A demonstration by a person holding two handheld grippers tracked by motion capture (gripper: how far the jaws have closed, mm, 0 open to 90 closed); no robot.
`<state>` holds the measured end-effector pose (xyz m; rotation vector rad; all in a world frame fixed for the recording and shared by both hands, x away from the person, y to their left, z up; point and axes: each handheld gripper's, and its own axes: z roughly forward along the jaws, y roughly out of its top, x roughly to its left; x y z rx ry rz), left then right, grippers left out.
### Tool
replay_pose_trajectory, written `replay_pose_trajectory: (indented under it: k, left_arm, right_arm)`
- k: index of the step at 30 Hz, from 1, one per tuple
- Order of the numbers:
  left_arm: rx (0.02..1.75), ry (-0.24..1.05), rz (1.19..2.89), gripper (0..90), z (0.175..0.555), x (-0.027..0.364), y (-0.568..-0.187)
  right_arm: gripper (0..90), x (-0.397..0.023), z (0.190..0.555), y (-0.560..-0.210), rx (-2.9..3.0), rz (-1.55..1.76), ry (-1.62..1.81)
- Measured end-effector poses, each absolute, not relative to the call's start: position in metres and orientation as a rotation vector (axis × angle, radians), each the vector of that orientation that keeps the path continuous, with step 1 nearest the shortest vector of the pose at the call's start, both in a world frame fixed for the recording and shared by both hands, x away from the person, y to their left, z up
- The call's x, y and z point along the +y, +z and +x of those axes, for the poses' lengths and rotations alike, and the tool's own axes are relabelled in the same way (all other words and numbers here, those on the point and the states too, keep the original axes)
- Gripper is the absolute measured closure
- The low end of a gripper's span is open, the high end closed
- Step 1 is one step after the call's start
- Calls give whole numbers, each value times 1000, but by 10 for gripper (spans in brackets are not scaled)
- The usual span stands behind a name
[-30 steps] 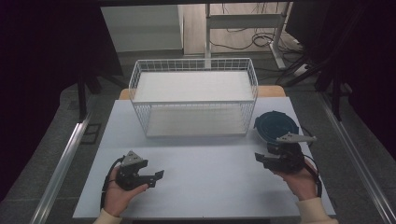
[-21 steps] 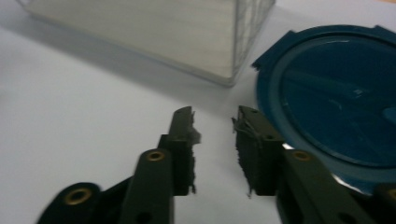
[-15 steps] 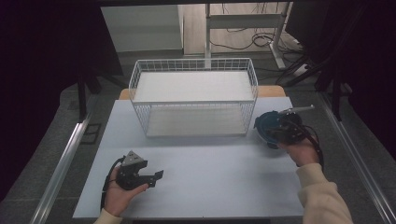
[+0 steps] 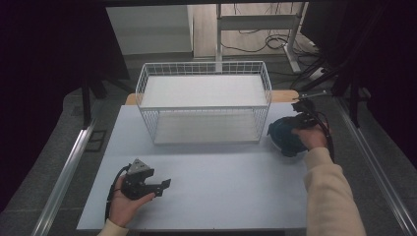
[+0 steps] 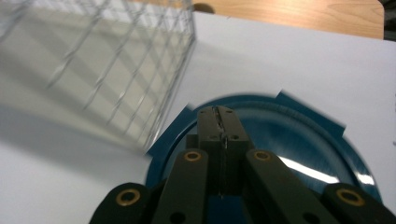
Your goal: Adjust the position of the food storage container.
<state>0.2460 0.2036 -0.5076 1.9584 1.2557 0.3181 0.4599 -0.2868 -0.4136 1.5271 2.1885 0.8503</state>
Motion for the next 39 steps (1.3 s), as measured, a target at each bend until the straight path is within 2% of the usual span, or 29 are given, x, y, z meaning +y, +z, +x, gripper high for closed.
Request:
replay_pose_trajectory:
  k: [8,17,39]
  left_arm:
    - [1269,311,1954,231,249,206,-509]
    - [1280,307,1957,233,251,209,-511]
    - [1273,295,1952,234,248,205,-510]
  right_arm:
    - [897,-288,502,-429,2134,1589,827]
    - [899,-287,523,-444,2194,1612,694]
    - [900,-291,492,-444,2209,1660,711]
